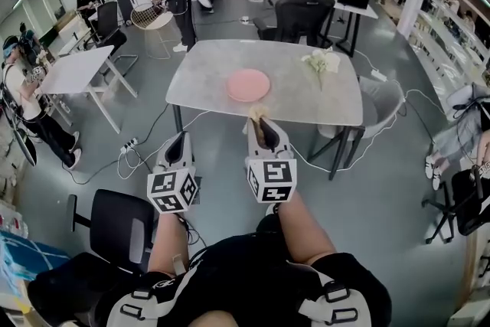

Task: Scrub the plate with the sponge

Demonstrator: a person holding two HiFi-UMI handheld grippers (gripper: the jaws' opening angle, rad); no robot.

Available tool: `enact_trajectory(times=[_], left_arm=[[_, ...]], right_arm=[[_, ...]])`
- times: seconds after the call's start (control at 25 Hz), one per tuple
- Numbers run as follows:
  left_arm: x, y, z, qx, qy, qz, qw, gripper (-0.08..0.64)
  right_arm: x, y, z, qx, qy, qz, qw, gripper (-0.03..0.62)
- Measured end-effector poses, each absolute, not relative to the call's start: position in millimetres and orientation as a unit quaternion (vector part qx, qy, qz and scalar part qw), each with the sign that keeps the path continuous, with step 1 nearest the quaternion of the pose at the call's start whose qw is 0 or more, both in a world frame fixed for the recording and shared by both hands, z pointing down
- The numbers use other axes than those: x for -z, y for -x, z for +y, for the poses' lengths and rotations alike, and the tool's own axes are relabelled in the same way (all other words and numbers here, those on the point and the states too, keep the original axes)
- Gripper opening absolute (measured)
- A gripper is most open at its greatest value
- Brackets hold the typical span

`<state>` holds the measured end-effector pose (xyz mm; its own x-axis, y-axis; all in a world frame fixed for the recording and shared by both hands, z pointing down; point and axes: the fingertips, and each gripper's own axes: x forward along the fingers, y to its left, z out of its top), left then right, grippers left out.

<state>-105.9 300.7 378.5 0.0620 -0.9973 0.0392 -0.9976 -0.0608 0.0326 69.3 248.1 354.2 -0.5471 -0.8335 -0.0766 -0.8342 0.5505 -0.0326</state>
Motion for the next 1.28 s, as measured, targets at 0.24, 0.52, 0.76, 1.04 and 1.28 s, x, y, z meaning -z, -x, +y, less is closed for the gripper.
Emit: enact_trajectory(times=[0.24,0.52,0.76,1.04,1.28], left_arm=[[-379.5,115.5,270.0,-0.009,-0.726,-0.688,0.018,-0.002],[-378.1,123.6,198.3,-0.017,-0.721,-0.692,0.008,-0.002],[-389.2,114.3,117.2,-0.041,-0.725,-0.688,0.007,-0.002],[-392.6,108.3,25.4,-0.050,-0.727,-0.684,0.019,-0.002],[-400.1,114.4,-50.4,-0.036,-0.727,-0.683,0.059,-0.002]], right_arm=[[-357.1,-58.3,215.6,-0.005,0.470,0.881,0.045,0.052],[-358.5,-51.4,136.3,0.004,0.472,0.880,0.056,0.052],[-361.7,-49.6,56.0,0.011,0.471,0.880,0.055,0.052],[-376.8,-52.9,-34.8,0.036,0.472,0.880,0.041,0.052],[-389.3,-46.1,-112.3,0.041,0.467,0.883,0.023,0.052]])
